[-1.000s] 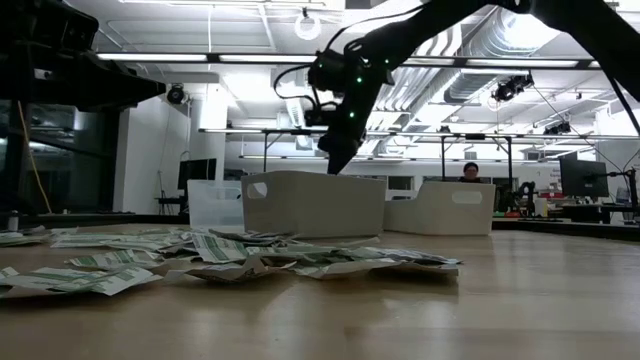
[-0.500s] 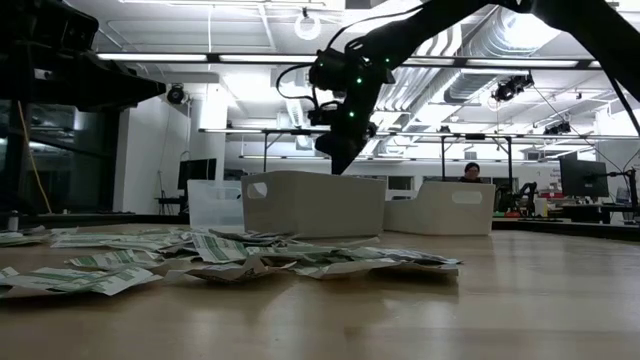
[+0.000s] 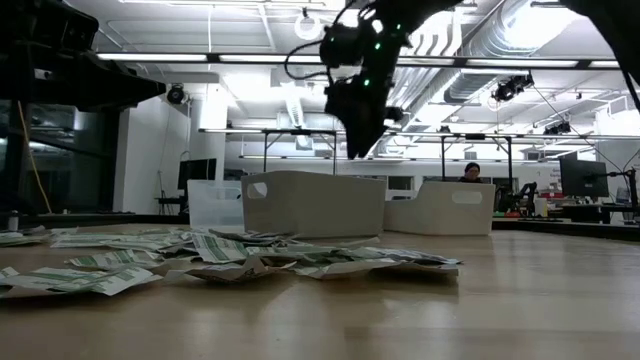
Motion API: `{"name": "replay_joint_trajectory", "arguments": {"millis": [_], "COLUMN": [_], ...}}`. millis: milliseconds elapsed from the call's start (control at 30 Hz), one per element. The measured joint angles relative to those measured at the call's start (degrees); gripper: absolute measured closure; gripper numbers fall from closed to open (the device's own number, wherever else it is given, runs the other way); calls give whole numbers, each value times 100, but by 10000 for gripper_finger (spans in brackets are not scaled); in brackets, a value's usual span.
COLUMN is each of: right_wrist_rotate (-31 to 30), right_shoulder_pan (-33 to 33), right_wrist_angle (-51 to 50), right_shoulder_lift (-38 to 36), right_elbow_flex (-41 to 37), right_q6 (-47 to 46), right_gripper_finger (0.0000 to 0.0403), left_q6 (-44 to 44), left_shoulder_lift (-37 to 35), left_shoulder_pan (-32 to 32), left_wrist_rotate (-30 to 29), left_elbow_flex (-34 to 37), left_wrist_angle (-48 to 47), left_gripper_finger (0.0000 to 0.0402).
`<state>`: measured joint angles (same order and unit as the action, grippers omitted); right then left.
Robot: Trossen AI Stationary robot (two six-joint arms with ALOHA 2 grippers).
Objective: Pick & Place First Aid Supplies
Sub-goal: Put the alcohol pad into the transparent bin
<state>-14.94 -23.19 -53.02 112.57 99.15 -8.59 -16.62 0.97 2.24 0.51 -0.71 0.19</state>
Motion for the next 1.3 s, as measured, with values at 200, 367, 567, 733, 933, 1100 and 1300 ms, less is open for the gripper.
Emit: {"name": "replay_joint_trajectory", "arguments": {"millis": [200, 367, 567, 733, 933, 1100, 1300], "right_wrist_rotate": [266, 271, 204, 275, 652, 804, 950], "right_shoulder_pan": [382, 797, 1385, 1952, 2687, 3279, 3958], "right_wrist_angle": [-804, -1563, -2261, -2226, -1885, -1821, -1841], "right_shoulder_lift": [-346, -610, -852, -1116, -1453, -1610, -1639], "right_elbow_flex": [2, 1, -64, -627, -1437, -1818, -1950], "right_q6": [-634, -1283, -2318, -3238, -4584, -5721, -6861], "right_gripper_finger": [242, 240, 246, 246, 248, 253, 253], "left_q6": [-1, -1, 0, -2, -1, -2, 0], "left_shoulder_lift": [1, 1, 0, 1, 0, 2, 0], "left_shoulder_pan": [-2, -2, -2, -1, -2, -2, 0], "left_wrist_rotate": [0, 0, 0, 0, 2, 0, 0], "left_elbow_flex": [0, 0, 0, 0, 0, 0, 0], "left_wrist_angle": [0, 0, 0, 0, 1, 0, 0], "left_gripper_finger": [305, 305, 305, 305, 305, 305, 305]}}
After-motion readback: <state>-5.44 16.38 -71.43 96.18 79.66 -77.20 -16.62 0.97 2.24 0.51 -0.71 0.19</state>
